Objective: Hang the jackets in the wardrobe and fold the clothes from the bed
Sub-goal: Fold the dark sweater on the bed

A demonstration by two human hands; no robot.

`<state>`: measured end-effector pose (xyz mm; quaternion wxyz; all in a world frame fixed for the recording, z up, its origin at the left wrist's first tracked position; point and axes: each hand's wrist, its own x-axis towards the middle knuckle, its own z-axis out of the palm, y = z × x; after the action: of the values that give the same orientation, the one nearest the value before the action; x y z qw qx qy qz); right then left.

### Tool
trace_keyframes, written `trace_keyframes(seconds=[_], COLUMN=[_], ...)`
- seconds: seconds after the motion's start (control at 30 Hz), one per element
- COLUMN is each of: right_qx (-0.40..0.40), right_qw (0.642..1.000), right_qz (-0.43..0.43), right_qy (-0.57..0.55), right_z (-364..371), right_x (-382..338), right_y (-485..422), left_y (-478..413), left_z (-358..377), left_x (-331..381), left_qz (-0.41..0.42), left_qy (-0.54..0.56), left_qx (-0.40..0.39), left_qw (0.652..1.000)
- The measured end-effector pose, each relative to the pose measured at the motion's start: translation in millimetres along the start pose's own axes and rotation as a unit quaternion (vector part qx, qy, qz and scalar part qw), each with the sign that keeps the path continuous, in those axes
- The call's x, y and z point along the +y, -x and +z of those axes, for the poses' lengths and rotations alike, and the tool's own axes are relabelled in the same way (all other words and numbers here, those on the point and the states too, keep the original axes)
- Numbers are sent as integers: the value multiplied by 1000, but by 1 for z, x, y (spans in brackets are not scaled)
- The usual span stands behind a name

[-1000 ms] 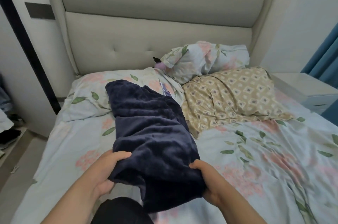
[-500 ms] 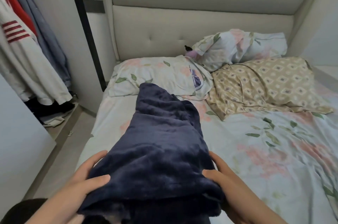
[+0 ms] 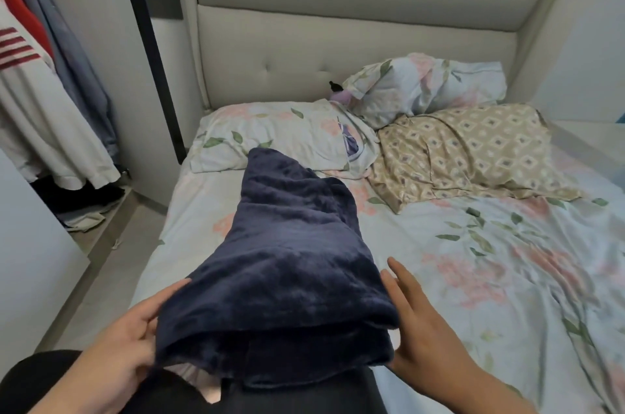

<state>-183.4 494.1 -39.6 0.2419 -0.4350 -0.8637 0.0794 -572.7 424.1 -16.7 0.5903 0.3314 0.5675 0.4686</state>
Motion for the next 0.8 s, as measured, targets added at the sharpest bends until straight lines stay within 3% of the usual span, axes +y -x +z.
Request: trace_keyframes(seconds=[0.07, 0.17, 0.27, 0.33, 0.4, 0.5, 0.6, 0.8], right_qx=[36, 44, 40, 22, 3, 23, 49, 65], right_qw=[999, 995, 982, 970, 956, 925, 890, 879], right_qz=[-28, -22, -41, 5, 85, 137, 157, 169], right_qy=[-23, -87, -181, -242, -279, -353, -426, -442], right_z=[5, 2, -12, -21, -27, -35, -46, -53], right_x=[-3, -12, -30, -36, -38, -45, -54, -49], right_y=[-11, -36, -67, -81, -89, -99, -104, -85], left_y=[-1, -5, -16, -26, -35, -43, -43, -31], left_z=[5, 16, 22, 22, 22, 29, 36, 37], left_x=[7, 15, 25, 35, 43, 56, 68, 70], left_qz=[62, 170, 212, 220, 220, 230, 245, 205], left_qy=[-188, -283, -255, -200, -143, -70, -44, 113], left_qx=[12, 83, 153, 164, 153, 144, 146, 47], left_qw=[980, 940, 931, 941, 953, 960, 958, 971])
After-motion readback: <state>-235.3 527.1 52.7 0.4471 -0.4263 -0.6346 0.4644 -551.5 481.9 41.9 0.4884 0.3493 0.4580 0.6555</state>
